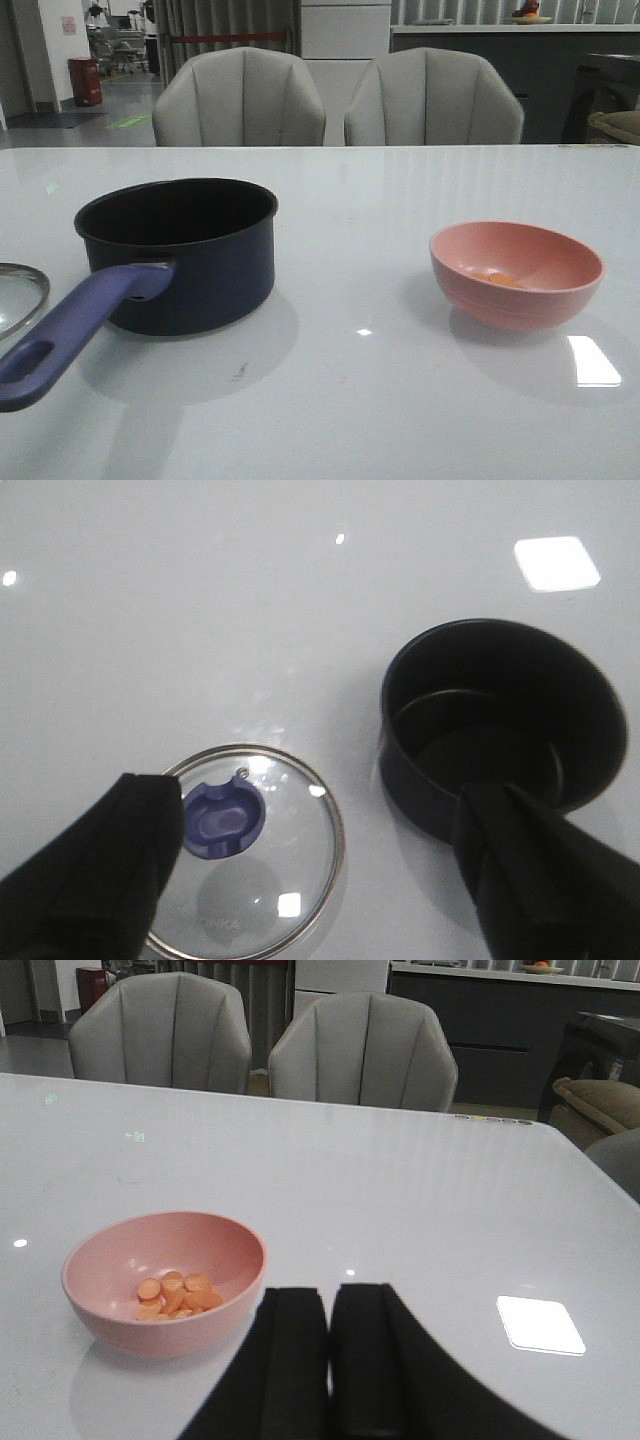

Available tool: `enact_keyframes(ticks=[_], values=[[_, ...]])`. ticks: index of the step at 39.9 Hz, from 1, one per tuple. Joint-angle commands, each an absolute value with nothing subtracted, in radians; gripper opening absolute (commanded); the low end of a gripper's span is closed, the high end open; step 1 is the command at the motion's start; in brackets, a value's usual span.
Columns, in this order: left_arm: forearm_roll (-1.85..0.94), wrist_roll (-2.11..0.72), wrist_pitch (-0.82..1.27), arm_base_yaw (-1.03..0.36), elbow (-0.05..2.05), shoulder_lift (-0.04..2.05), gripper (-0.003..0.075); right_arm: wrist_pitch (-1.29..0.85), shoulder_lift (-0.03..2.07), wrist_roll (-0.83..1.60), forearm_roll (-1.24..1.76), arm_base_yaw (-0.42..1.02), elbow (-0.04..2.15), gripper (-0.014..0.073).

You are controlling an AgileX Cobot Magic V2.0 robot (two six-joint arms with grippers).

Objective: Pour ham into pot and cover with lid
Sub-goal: 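Set the glass lid on the table beside the saucepan, release, then reach the right gripper down and grasp the pink bowl rim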

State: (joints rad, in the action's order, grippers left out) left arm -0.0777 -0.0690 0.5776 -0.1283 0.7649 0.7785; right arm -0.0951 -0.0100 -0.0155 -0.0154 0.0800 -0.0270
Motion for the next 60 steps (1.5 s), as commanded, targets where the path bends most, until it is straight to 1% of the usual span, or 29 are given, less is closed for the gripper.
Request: enact_keyframes(ticks=[1, 9, 18, 22, 31, 34, 39, 41, 45, 54, 56, 60], values=[[-0.075, -0.068, 0.468, -0.165, 0.715, 0.635, 0.0584, -0.012, -0.030, -0.013, -0.026, 0.078, -0.022, 0.0169], [-0.075, -0.068, 0.436, -0.172, 0.559, 0.362, 0.0584, -0.012, -0.030, -0.013, -0.026, 0.078, -0.022, 0.0169], [-0.075, -0.068, 0.530, -0.173, 0.422, 0.118, 0.0582, -0.012, -0.030, -0.013, -0.026, 0.078, -0.022, 0.0169], [-0.077, -0.068, 0.475, -0.173, 0.397, 0.033, 0.0582, -0.010, -0.030, -0.013, -0.027, 0.078, -0.022, 0.0169], [-0.077, -0.068, 0.439, -0.173, 0.363, 0.003, 0.0582, -0.007, -0.030, -0.013, -0.027, 0.076, -0.022, 0.0169], [-0.082, -0.068, 0.435, -0.173, 0.363, 0.003, 0.0582, 0.042, -0.030, -0.013, -0.027, 0.076, -0.022, 0.0169], [-0.082, -0.068, 0.432, -0.173, 0.363, 0.003, 0.0582, 0.203, -0.029, 0.006, -0.033, 0.073, -0.005, 0.0169], [-0.082, -0.068, 0.432, -0.173, 0.363, 0.003, 0.0583, 0.210, -0.028, 0.006, -0.033, 0.073, 0.026, 0.0169], [-0.082, -0.068, 0.432, -0.173, 0.363, 0.003, 0.0582, 0.104, 0.021, 0.000, -0.020, 0.073, 0.133, 0.0169], [-0.079, -0.068, 0.407, -0.173, 0.361, 0.003, 0.0582, -0.261, 0.290, 0.006, -0.020, 0.073, 0.396, 0.0169], [-0.079, -0.068, 0.407, -0.173, 0.361, 0.003, 0.0582, -0.305, 0.336, 0.006, -0.020, 0.073, 0.420, 0.0169], [-0.079, -0.068, 0.405, -0.173, 0.361, 0.003, 0.0582, -0.298, 0.410, 0.006, -0.020, 0.073, 0.423, 0.0169]])
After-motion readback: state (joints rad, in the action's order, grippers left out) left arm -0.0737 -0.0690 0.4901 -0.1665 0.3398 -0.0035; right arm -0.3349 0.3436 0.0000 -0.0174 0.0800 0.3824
